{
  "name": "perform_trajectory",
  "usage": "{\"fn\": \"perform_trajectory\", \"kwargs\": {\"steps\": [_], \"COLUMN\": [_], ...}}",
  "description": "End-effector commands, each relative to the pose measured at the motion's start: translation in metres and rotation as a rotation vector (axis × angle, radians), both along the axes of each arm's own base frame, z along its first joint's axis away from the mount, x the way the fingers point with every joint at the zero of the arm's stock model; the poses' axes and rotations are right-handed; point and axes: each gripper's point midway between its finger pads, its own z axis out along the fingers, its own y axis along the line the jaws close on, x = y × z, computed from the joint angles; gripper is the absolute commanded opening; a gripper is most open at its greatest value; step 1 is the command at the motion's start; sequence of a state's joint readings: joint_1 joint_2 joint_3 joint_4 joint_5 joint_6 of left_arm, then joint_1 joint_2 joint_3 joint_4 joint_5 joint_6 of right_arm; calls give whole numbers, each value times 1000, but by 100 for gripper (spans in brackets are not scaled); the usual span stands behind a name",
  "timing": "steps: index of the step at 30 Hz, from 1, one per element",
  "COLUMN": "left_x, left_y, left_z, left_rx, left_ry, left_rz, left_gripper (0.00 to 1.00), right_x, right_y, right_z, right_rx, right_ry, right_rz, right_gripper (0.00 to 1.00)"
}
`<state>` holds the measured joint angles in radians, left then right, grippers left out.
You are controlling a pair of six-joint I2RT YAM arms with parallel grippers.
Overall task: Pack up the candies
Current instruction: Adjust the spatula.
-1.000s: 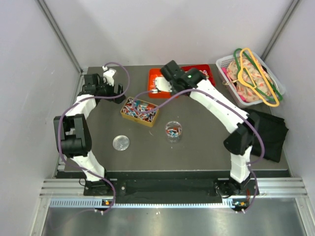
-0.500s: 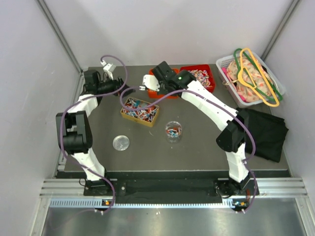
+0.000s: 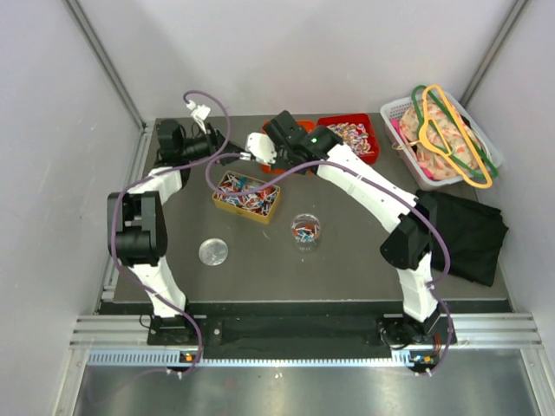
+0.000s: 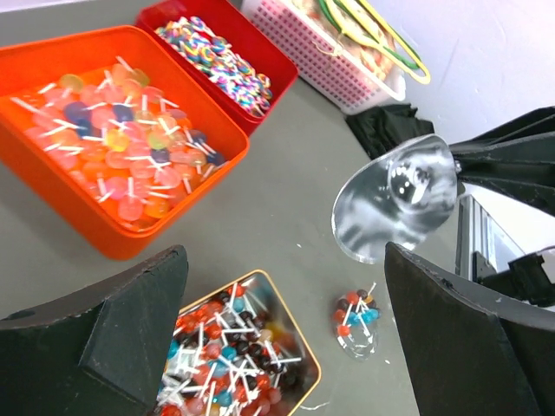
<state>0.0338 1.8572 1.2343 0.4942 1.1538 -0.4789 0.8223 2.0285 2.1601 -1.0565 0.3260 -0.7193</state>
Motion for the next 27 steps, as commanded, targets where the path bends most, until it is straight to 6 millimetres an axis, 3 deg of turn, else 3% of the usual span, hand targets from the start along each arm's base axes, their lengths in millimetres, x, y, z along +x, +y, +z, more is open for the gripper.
{"fn": "perform_trajectory", "kwargs": {"steps": [1,6,18,27], "left_x": [-7,-5,3,3], "left_y": [-23,-34,-32,-37], "left_z": [13,4,-20,-23], "left_rx": [35,58,96,119], "left_ry": [-62,-61,-17,-29], "left_rz": [-41,-36,-3,-4], "left_gripper": [99,99,99,99], "right_x": [-10,-14,-22,-25], "right_y": [24,26,19,24], "right_z": [37,46,77,74], "right_rx": [116,132,178,169], "right_ry": [-67,-77,-120,-116], "right_rz": [30,36,45,57], "right_gripper": [0,0,0,0]}}
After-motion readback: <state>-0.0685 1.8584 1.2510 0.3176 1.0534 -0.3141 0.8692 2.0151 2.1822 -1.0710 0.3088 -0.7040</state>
